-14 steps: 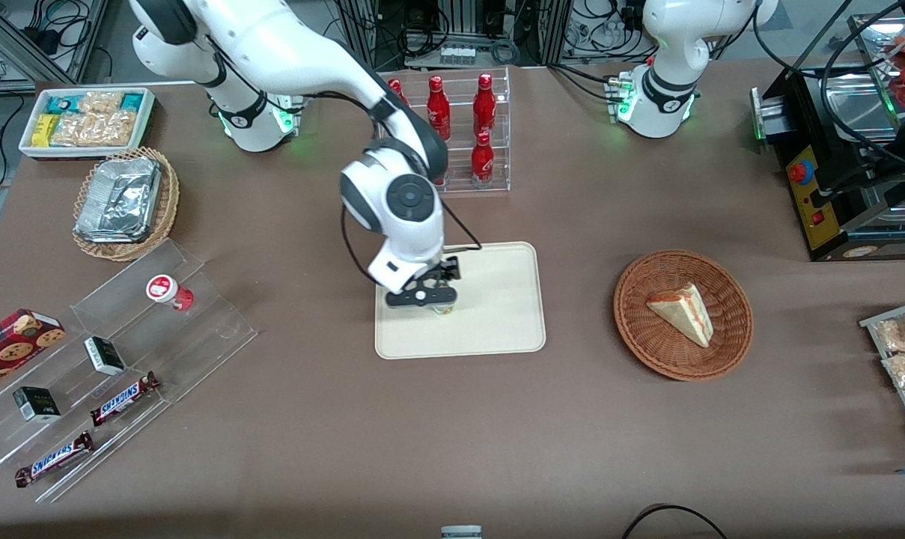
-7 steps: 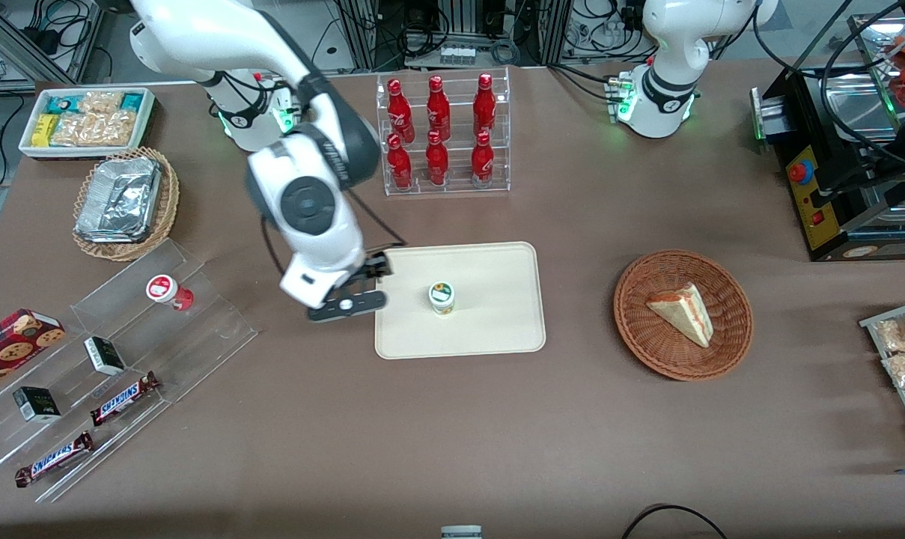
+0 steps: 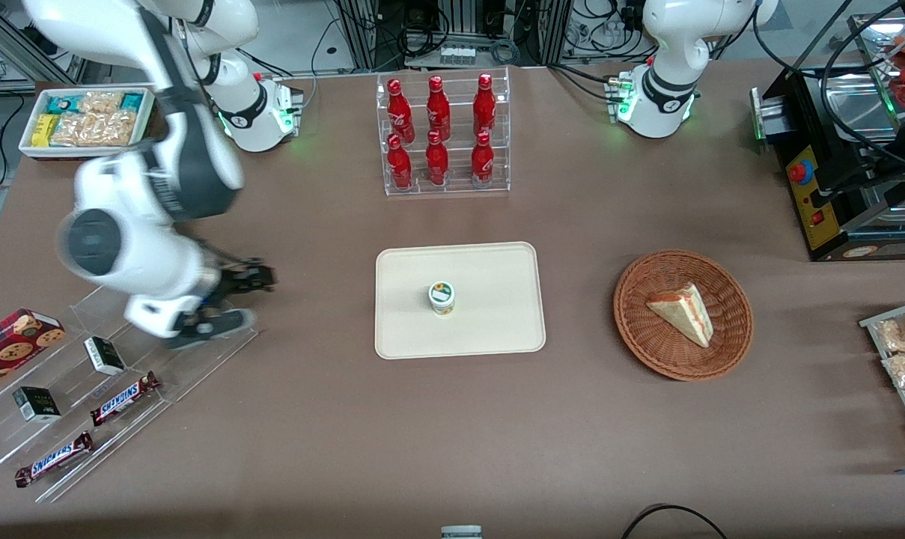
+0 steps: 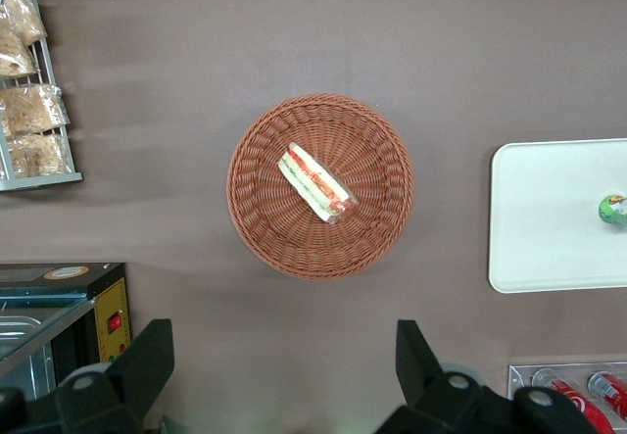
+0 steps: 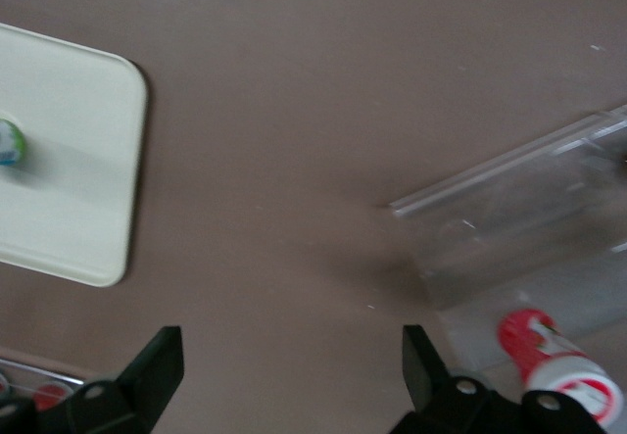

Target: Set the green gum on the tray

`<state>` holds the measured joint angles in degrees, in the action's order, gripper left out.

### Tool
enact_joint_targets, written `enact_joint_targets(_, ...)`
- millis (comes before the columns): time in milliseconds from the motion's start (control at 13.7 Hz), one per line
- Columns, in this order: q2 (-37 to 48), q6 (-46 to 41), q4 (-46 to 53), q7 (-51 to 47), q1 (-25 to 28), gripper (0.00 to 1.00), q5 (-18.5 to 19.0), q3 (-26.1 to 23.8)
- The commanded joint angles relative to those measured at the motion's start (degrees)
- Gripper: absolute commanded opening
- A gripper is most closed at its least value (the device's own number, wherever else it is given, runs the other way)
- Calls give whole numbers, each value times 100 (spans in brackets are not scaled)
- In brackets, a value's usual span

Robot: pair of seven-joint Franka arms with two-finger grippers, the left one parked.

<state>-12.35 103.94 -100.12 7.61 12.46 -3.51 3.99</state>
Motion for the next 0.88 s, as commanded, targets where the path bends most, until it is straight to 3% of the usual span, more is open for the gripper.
enact_joint_targets(0, 434, 12, -359, 188, -585, 99, -80, -170)
enact_joint_targets(292, 891, -154, -368, 294, -1237, 99, -36, -364)
enact_joint_targets(803, 1393, -1217, -210, 14, -1475, 99, -18, -189)
